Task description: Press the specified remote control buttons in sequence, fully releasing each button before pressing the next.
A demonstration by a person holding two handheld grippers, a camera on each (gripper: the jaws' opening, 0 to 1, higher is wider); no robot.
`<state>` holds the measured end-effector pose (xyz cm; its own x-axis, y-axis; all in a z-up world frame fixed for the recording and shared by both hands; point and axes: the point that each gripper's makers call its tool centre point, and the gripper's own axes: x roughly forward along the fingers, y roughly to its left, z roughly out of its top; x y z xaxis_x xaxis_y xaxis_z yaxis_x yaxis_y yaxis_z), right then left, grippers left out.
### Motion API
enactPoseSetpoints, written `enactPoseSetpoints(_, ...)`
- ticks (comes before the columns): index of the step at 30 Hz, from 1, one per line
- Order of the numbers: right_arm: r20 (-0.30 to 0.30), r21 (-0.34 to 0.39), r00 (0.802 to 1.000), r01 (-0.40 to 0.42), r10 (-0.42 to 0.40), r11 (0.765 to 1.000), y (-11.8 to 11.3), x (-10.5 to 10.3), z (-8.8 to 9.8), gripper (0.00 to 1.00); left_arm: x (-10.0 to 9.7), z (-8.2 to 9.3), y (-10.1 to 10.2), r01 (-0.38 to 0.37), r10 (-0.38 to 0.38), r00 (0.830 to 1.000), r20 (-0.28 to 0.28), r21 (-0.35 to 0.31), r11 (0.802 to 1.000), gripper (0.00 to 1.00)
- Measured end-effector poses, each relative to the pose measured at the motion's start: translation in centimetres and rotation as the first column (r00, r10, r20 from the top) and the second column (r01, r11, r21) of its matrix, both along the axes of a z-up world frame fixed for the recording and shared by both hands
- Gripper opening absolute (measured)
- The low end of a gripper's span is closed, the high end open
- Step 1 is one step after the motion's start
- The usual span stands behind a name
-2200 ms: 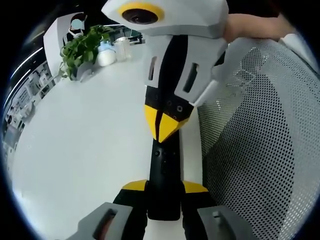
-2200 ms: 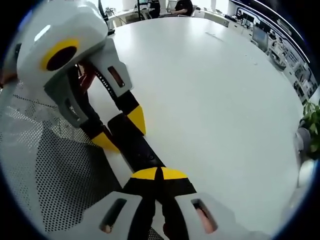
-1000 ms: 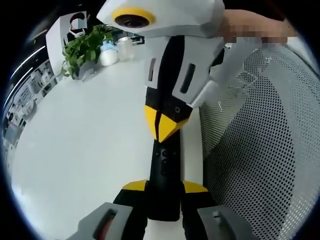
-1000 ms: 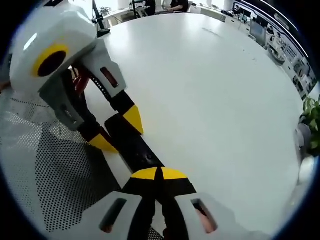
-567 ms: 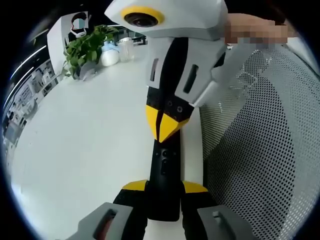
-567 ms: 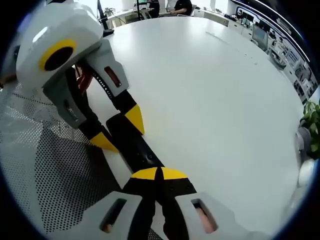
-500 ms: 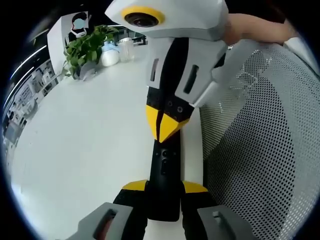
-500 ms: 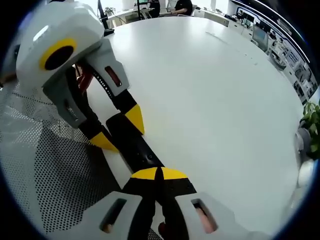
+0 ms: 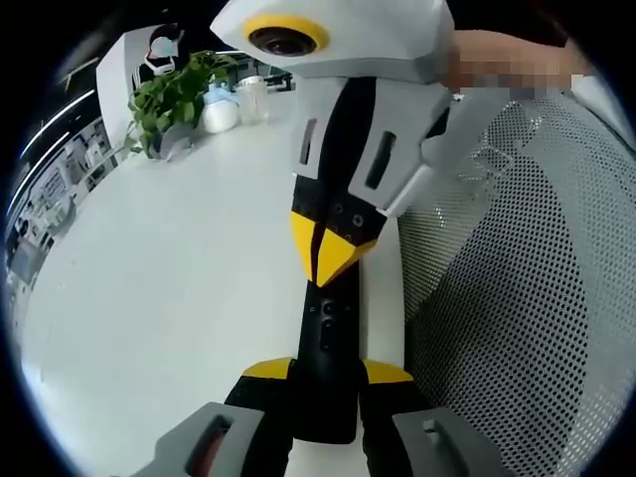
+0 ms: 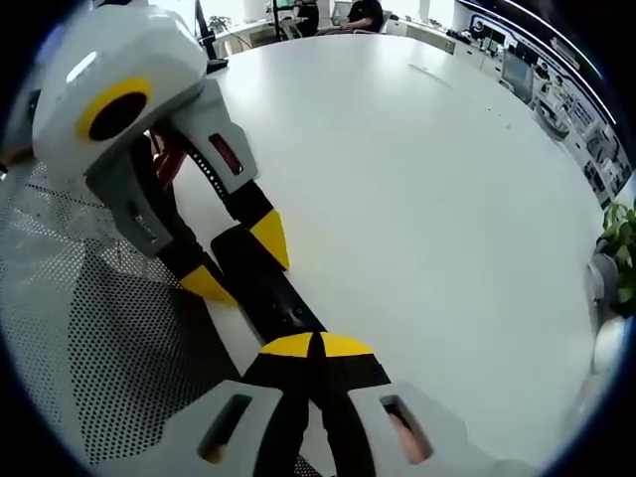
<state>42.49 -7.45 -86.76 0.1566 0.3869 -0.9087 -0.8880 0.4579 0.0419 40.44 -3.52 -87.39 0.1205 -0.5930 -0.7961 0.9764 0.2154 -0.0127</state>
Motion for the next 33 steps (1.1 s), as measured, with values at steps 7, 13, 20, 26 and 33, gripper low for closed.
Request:
enactPoseSetpoints(7,-0.028,0.006,0.999,0.043,-0.043,0.999,-0.1,0.1,0.0,0.00,0.0,0.0,0.0,0.000,0.000,1.000,0.000,0.001,1.000,0.25)
enactPoseSetpoints(13,-0.053,0.015,0.997,0.049,-0.048,0.999,0.0,-0.1,0.1,0.00,0.0,0.0,0.0,0.000,0.000,1.000,-0.003,0.012,1.000,0.25)
enactPoseSetpoints(20,-0.076,0.031,0.997,0.017,-0.015,0.999,0.6,-1.0,0.2,0.00,0.0,0.0,0.0,0.004,-0.004,1.000,-0.003,0.015,1.000,0.24)
enactPoseSetpoints(26,-0.106,0.041,0.994,0.008,-0.004,0.999,0.8,-1.5,0.2,0.00,0.0,0.0,0.0,0.004,-0.004,1.000,-0.003,0.016,1.000,0.25)
enactPoseSetpoints(33,-0.092,0.042,0.996,-0.010,0.014,0.999,0.8,-1.6,0.0,0.00,0.0,0.0,0.0,0.006,-0.006,1.000,-0.004,0.015,1.000,0.25)
